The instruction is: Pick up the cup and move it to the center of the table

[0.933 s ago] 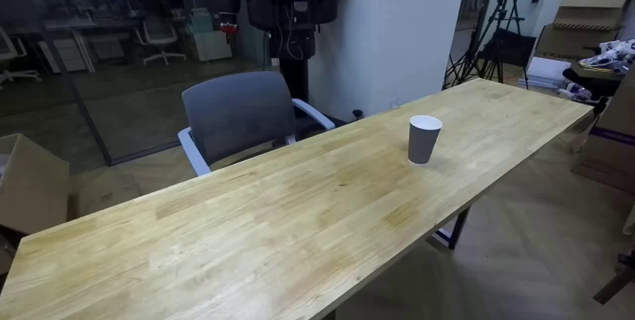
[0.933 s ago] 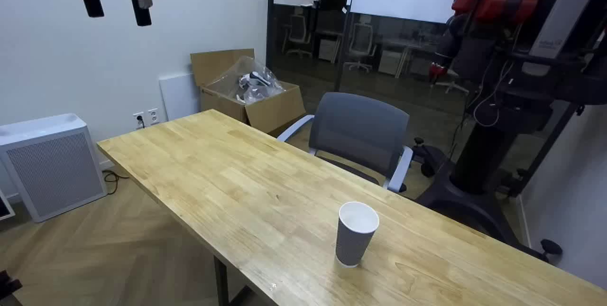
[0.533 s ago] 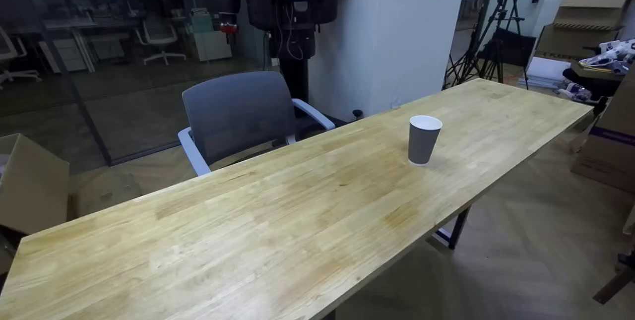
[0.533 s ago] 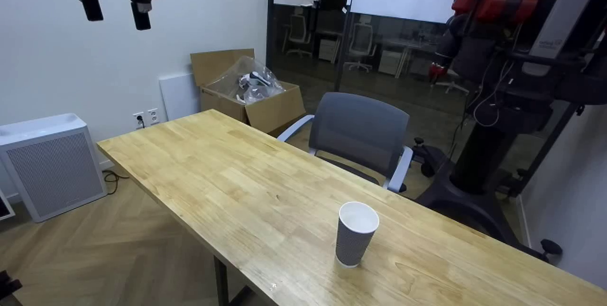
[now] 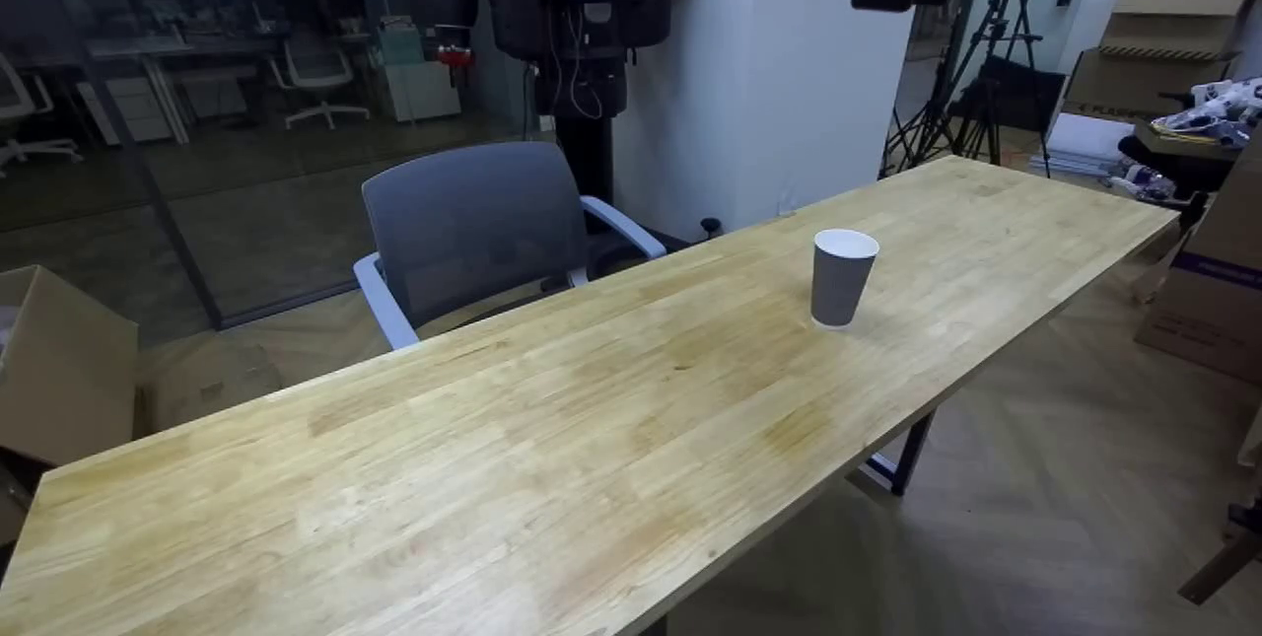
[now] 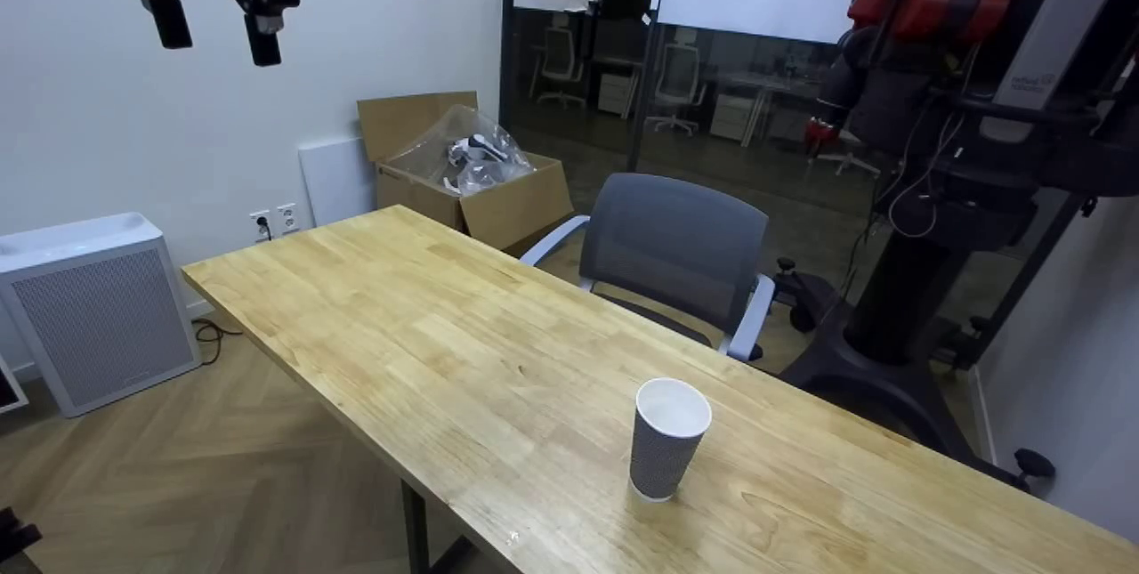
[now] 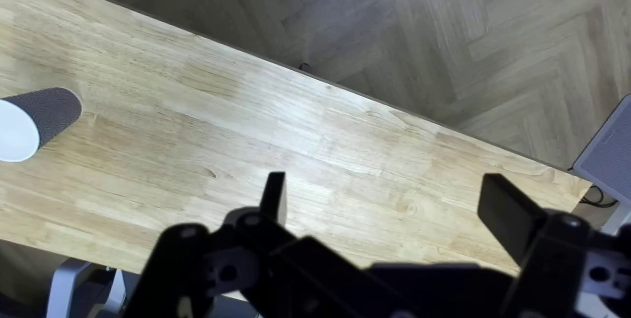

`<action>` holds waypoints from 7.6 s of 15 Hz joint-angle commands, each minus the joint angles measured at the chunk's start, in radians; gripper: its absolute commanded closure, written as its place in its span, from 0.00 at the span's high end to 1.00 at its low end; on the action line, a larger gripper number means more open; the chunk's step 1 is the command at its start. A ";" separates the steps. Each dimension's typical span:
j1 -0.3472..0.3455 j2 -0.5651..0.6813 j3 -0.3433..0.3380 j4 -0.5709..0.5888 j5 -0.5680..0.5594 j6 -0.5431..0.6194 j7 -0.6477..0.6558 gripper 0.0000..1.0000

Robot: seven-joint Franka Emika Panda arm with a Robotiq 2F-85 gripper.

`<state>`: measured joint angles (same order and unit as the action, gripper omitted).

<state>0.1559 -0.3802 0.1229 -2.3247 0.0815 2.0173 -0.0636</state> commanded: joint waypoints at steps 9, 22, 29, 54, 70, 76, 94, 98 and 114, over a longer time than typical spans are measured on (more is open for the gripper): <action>-0.089 -0.017 -0.051 -0.100 -0.123 0.094 -0.003 1.00; -0.262 0.076 -0.105 -0.175 -0.423 0.299 0.128 1.00; -0.114 0.171 -0.282 -0.167 -0.031 0.563 -0.252 1.00; -0.297 0.426 -0.337 0.006 0.054 0.533 -0.401 1.00; -0.400 0.733 -0.286 0.326 -0.005 0.386 -0.381 1.00; -0.399 0.937 -0.255 0.500 -0.084 0.356 -0.371 1.00; -0.414 1.253 -0.187 0.815 -0.172 0.299 -0.408 1.00; -0.414 1.253 -0.187 0.816 -0.173 0.298 -0.409 1.00; -0.417 1.251 -0.180 0.805 -0.171 0.332 -0.404 0.22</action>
<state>-0.2493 0.8768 -0.0686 -1.5168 -0.0743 2.3427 -0.4817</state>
